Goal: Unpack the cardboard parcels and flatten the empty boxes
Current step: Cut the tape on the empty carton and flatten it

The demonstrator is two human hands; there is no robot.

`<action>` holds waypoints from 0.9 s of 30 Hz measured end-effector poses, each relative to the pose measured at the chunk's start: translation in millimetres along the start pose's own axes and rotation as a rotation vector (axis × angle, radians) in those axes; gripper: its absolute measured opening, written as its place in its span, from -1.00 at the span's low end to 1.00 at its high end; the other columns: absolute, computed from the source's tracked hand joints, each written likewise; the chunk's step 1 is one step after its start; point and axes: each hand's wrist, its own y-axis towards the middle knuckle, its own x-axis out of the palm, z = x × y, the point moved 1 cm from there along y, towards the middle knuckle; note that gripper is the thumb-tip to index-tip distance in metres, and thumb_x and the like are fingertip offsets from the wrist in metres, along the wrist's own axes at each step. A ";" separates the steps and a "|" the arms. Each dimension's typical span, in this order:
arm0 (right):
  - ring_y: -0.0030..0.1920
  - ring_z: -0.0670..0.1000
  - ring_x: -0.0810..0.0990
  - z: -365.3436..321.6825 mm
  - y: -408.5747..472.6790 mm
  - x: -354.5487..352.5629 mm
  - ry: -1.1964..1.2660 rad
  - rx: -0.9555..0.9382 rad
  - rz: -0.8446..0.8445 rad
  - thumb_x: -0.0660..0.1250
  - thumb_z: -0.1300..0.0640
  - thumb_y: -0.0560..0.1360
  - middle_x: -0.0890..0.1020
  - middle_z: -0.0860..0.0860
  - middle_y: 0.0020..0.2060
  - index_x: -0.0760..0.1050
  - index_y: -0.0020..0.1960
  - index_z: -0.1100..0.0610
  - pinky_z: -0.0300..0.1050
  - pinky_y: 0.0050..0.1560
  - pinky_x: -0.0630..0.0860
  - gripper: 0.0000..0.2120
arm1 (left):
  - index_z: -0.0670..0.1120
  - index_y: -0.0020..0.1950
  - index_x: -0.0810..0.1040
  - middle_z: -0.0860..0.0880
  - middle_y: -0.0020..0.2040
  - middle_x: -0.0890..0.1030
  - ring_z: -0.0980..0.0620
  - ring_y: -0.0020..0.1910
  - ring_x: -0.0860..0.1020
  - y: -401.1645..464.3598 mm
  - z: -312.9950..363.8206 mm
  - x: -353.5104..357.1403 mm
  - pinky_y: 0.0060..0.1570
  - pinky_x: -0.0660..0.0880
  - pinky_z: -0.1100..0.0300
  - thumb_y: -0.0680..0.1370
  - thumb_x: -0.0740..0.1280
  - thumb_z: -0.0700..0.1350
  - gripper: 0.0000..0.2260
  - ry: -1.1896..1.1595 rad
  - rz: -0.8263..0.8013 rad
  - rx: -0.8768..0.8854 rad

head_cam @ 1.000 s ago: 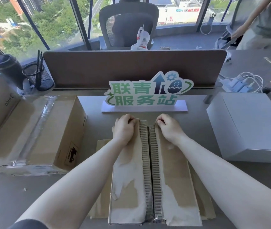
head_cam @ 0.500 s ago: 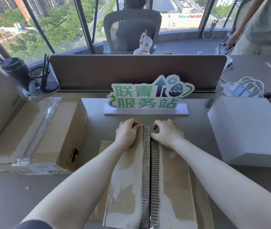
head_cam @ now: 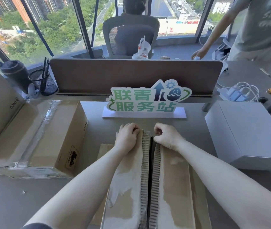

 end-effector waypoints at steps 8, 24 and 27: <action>-0.05 0.08 0.44 -2.3 -9.4 17.6 -0.365 -0.079 0.098 0.23 0.00 0.45 0.58 -0.03 -0.23 0.50 -0.06 0.02 0.02 0.20 0.31 -0.86 | 0.02 -0.06 0.49 0.07 0.04 0.55 -0.01 0.14 0.37 2.2 -3.2 0.3 0.10 0.29 -0.02 0.64 0.16 -0.06 -0.85 0.033 0.014 -0.029; 0.01 -0.04 0.58 28.9 -20.1 -117.3 -0.174 0.011 -0.108 0.38 0.17 0.51 0.65 -0.05 -0.06 0.67 -0.02 0.02 -0.12 0.08 0.49 -0.88 | 0.01 -0.31 0.34 0.14 -0.32 0.45 0.01 -0.15 0.41 -4.8 -7.7 -32.2 0.03 0.38 -0.03 0.31 0.19 0.49 -0.47 -0.145 -0.107 -0.066; 0.20 0.04 0.47 32.8 -26.6 -117.8 -0.955 0.008 -0.179 0.34 -0.05 0.51 0.55 -0.07 0.11 0.57 0.17 -0.14 -0.05 0.12 0.42 -0.77 | 0.03 -0.28 0.36 0.09 -0.17 0.53 0.00 0.03 0.40 -6.7 -4.3 -27.3 0.11 0.38 -0.05 0.24 0.26 0.52 -0.45 0.089 -0.068 -0.047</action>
